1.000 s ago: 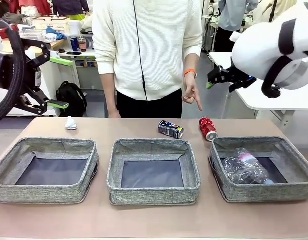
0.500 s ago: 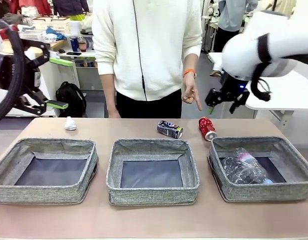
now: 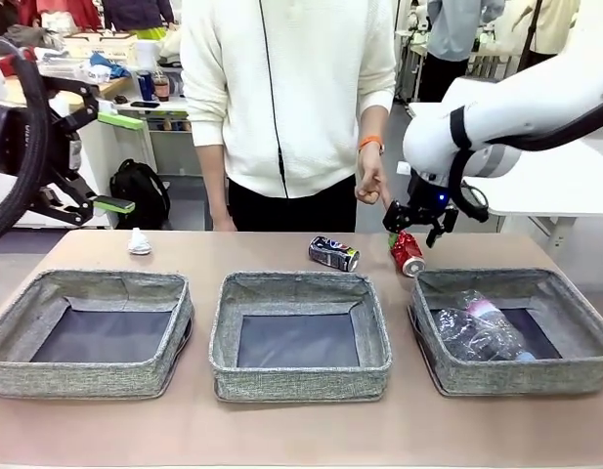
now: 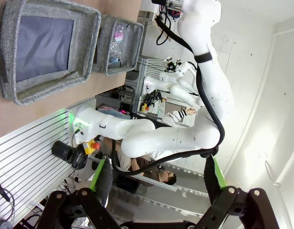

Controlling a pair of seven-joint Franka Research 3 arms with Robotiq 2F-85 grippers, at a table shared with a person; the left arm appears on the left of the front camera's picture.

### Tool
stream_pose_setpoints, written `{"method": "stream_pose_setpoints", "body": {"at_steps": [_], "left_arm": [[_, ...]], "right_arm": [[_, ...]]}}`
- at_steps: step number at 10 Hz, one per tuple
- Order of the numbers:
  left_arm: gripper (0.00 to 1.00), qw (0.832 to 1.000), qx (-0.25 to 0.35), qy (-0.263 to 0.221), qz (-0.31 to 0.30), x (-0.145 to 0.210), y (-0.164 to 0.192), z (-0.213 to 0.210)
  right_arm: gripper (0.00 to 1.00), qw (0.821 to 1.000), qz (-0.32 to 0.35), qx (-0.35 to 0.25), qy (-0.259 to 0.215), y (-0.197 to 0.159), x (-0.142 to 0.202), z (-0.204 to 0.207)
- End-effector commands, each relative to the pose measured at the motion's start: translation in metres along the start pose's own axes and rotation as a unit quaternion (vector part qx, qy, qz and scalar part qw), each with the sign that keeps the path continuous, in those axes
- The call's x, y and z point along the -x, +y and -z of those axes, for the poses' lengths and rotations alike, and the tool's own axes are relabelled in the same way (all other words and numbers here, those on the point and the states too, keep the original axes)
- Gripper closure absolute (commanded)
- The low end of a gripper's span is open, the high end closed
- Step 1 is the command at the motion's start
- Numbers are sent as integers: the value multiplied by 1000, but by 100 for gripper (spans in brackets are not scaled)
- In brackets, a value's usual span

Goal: Sort the waste into the appropriate baskets.
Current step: Pick up the waste item pointed out by the person.

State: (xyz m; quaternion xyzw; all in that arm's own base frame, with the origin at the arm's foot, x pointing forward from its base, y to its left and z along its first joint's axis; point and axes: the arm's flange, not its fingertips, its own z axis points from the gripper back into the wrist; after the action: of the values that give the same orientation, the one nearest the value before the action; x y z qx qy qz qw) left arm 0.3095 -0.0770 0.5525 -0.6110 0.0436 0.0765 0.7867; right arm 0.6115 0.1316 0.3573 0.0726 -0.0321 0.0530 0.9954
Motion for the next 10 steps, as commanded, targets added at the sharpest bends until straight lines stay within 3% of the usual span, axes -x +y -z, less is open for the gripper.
{"method": "stream_pose_setpoints", "body": {"at_steps": [1, 6, 10], "left_arm": [[0, 1000, 11, 2, -5, 1, -3, 1], [0, 1000, 11, 2, -5, 1, -3, 1], [0, 1000, 11, 2, -5, 1, -3, 1]], "right_arm": [[0, 1000, 31, 3, -2, -4, -20, 12], [0, 999, 38, 4, 22, -12, -30, 44], [0, 999, 49, 8, 22, -8, -33, 46]]}}
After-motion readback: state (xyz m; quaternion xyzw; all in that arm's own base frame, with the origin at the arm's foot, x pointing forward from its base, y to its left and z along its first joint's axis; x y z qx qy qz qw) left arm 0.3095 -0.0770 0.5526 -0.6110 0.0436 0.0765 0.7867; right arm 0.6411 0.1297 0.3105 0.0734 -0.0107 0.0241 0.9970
